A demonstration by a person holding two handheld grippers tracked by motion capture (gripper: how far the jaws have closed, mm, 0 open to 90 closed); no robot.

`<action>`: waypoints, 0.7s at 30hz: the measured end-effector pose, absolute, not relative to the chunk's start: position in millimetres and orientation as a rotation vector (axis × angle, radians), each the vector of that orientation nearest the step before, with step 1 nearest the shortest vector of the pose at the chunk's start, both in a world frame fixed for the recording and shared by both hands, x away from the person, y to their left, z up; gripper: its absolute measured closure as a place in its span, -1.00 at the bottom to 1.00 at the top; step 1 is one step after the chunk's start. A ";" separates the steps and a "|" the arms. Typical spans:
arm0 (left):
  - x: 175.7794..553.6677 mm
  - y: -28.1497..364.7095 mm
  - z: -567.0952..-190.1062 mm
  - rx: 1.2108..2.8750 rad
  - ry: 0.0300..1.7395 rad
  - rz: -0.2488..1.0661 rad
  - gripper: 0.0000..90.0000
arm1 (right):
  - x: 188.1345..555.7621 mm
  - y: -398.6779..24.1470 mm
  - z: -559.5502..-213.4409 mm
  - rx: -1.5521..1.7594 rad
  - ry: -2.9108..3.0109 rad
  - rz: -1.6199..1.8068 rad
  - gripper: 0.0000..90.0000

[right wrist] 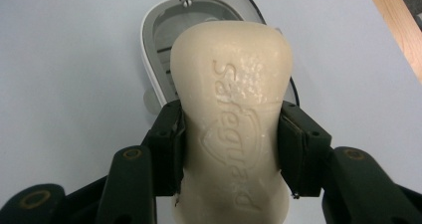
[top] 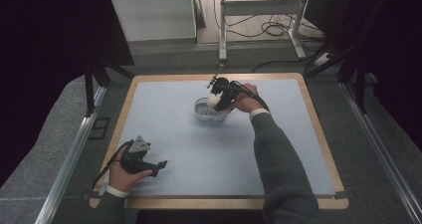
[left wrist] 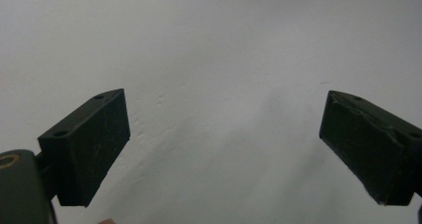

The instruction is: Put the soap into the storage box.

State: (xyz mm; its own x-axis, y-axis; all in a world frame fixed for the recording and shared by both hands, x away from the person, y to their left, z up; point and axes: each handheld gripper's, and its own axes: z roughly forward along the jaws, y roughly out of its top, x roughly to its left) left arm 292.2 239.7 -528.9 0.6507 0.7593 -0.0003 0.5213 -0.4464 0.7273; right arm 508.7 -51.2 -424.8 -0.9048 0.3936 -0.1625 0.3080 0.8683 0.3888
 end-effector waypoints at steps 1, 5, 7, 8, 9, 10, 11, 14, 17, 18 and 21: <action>292.4 239.7 -529.1 2.152 0.988 0.427 -0.86 | 509.2 -49.6 -425.4 0.539 2.806 0.523 0.10; 292.2 239.6 -528.9 2.147 0.989 0.428 -0.86 | 513.9 -43.0 -430.4 0.514 2.811 0.499 0.10; 292.3 239.4 -529.4 2.149 0.989 0.428 -0.86 | 515.8 -39.8 -432.1 0.504 2.817 0.494 0.10; 292.4 239.2 -529.5 2.150 0.989 0.427 -0.86 | 516.2 -38.0 -433.0 0.501 2.820 0.493 0.10; 292.4 239.0 -529.7 2.151 0.988 0.427 -0.86 | 517.2 -36.1 -434.1 0.484 2.817 0.485 0.10; 292.6 238.7 -529.9 2.153 0.988 0.426 -0.86 | 519.2 -33.4 -436.1 0.473 2.815 0.483 0.10; 292.8 238.7 -530.1 2.160 0.986 0.427 -0.86 | 519.2 -33.4 -436.1 0.473 2.815 0.483 0.10; 292.7 238.3 -530.4 2.161 0.984 0.425 -0.86 | 523.0 -29.6 -440.0 0.465 2.819 0.464 0.10; 292.7 239.0 -530.1 2.160 0.985 0.429 -0.86 | 526.4 -26.9 -444.1 0.443 2.824 0.442 0.10; 292.7 239.3 -530.0 2.160 0.986 0.429 -0.86 | 527.0 -26.3 -445.4 0.423 2.828 0.445 0.10; 292.7 240.3 -529.5 2.156 0.988 0.433 -0.86 | 527.0 -23.6 -448.9 0.410 2.824 0.430 0.10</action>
